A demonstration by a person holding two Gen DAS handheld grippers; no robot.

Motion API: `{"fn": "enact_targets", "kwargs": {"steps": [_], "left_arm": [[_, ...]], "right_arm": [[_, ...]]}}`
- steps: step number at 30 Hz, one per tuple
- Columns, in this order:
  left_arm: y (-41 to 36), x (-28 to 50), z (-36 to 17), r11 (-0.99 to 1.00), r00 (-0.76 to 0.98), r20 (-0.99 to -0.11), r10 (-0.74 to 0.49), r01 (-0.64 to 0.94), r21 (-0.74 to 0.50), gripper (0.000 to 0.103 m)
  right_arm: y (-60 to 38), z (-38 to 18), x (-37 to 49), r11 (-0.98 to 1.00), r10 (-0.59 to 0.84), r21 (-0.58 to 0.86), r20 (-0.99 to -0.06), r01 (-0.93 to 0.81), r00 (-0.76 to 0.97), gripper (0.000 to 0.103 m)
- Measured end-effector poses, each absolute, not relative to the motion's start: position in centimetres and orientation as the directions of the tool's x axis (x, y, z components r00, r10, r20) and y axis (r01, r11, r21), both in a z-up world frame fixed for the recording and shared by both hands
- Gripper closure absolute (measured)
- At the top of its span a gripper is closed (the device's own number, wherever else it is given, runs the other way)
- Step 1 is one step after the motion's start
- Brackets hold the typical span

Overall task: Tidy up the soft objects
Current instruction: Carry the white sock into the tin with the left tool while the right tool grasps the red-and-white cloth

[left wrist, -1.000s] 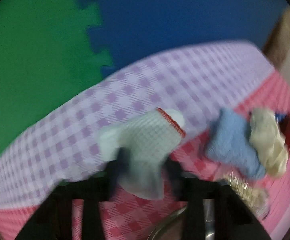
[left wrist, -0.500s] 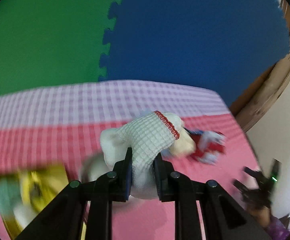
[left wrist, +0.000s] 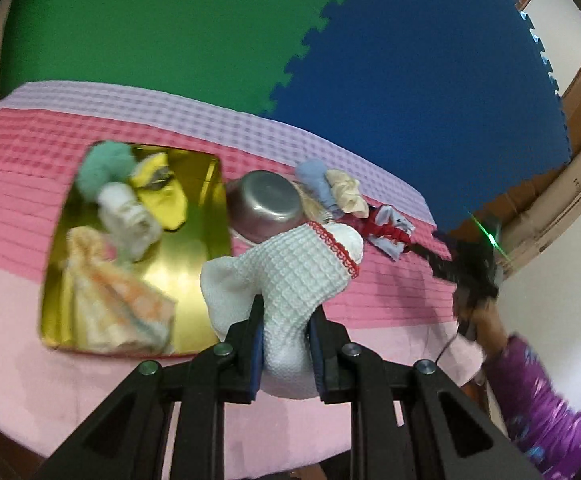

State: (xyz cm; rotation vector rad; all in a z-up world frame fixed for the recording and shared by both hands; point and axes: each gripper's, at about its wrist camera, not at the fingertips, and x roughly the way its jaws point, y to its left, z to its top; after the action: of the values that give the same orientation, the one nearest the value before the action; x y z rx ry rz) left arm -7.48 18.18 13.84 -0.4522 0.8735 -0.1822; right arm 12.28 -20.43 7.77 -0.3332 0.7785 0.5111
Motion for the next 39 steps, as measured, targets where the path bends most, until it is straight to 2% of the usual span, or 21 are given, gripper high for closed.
{"fn": "enact_targets", "kwargs": {"steps": [3, 6, 7, 8, 9, 10, 13, 16, 19, 24, 26, 28, 30, 32, 35, 39], "left_arm": [[18.9, -8.7, 14.4, 0.892, 0.648, -0.694, -0.316, -0.046, -0.449, 0.084], [19.5, -9.5, 15.0, 0.892, 0.657, -0.691, -0.302, -0.061, -0.448, 0.083], [19.7, -9.7, 15.1, 0.892, 0.662, -0.689, -0.296, -0.066, -0.446, 0.083], [19.8, -9.9, 15.2, 0.893, 0.664, -0.688, -0.292, -0.069, -0.446, 0.083], [20.1, -10.1, 15.4, 0.893, 0.666, -0.688, -0.29, -0.07, -0.445, 0.083], [20.3, -10.3, 15.5, 0.895, 0.669, -0.688, -0.282, -0.075, -0.44, 0.083], [21.0, -10.3, 15.2, 0.901, 0.674, -0.693, -0.258, -0.091, -0.425, 0.083], [21.6, -10.0, 14.6, 0.909, 0.671, -0.705, -0.23, -0.111, -0.402, 0.083], [22.0, -9.4, 13.9, 0.918, 0.671, -0.711, -0.208, -0.116, -0.379, 0.083], [22.1, -6.2, 12.9, 0.939, 0.667, -0.721, -0.188, -0.092, -0.33, 0.082], [21.8, -4.4, 12.1, 0.945, 0.653, -0.731, -0.197, -0.072, -0.319, 0.081], [21.3, -3.1, 11.0, 0.951, 0.635, -0.747, -0.196, -0.062, -0.302, 0.08], [20.7, -1.9, 9.8, 0.97, 0.62, -0.772, -0.138, -0.072, -0.231, 0.072], [20.6, -0.9, 8.5, 0.977, 0.582, -0.808, -0.087, -0.11, -0.184, 0.07], [20.9, -0.7, 7.6, 0.964, 0.565, -0.817, -0.119, -0.133, -0.232, 0.066], [20.2, -2.1, 9.3, 0.971, 0.627, -0.774, -0.088, -0.121, -0.207, 0.042]], "right_arm": [[-19.8, 6.7, 15.6, 0.805, 0.313, -0.07, -0.793, -0.589, 0.522, 0.004], [-19.9, 4.8, 18.8, 0.803, 0.352, 0.065, -0.854, -0.593, 0.383, 0.006], [-20.1, 4.2, 19.4, 0.797, 0.389, 0.134, -0.86, -0.589, 0.33, 0.026], [-20.2, 4.0, 19.5, 0.801, 0.401, 0.161, -0.86, -0.577, 0.317, 0.065], [-20.4, 4.2, 19.1, 0.805, 0.401, 0.159, -0.856, -0.571, 0.326, 0.081], [-20.7, 4.3, 18.4, 0.803, 0.424, 0.196, -0.851, -0.562, 0.31, 0.08], [-20.9, 4.9, 14.8, 0.806, 0.42, 0.168, -0.839, -0.567, 0.347, 0.081], [-21.7, 5.9, 9.4, 0.798, 0.471, 0.2, -0.795, -0.569, 0.381, 0.081], [-22.7, 6.9, 4.1, 0.794, 0.533, 0.276, -0.744, -0.541, 0.403, 0.081], [-23.1, 8.9, 0.3, 0.76, 0.633, 0.42, -0.653, -0.497, 0.416, 0.082], [-22.6, 9.7, -0.4, 0.74, 0.663, 0.461, -0.62, -0.489, 0.419, 0.092], [-22.1, 10.5, -0.7, 0.725, 0.683, 0.487, -0.597, -0.486, 0.421, 0.092], [-21.4, 11.5, -1.2, 0.722, 0.686, 0.478, -0.585, -0.5, 0.432, 0.092], [-20.6, 11.8, -1.0, 0.742, 0.66, 0.432, -0.609, -0.513, 0.441, 0.092], [-20.5, 10.9, 0.0, 0.76, 0.636, 0.423, -0.641, -0.494, 0.43, 0.092], [-20.6, 10.0, 0.4, 0.768, 0.625, 0.425, -0.663, -0.479, 0.413, 0.092]]}}
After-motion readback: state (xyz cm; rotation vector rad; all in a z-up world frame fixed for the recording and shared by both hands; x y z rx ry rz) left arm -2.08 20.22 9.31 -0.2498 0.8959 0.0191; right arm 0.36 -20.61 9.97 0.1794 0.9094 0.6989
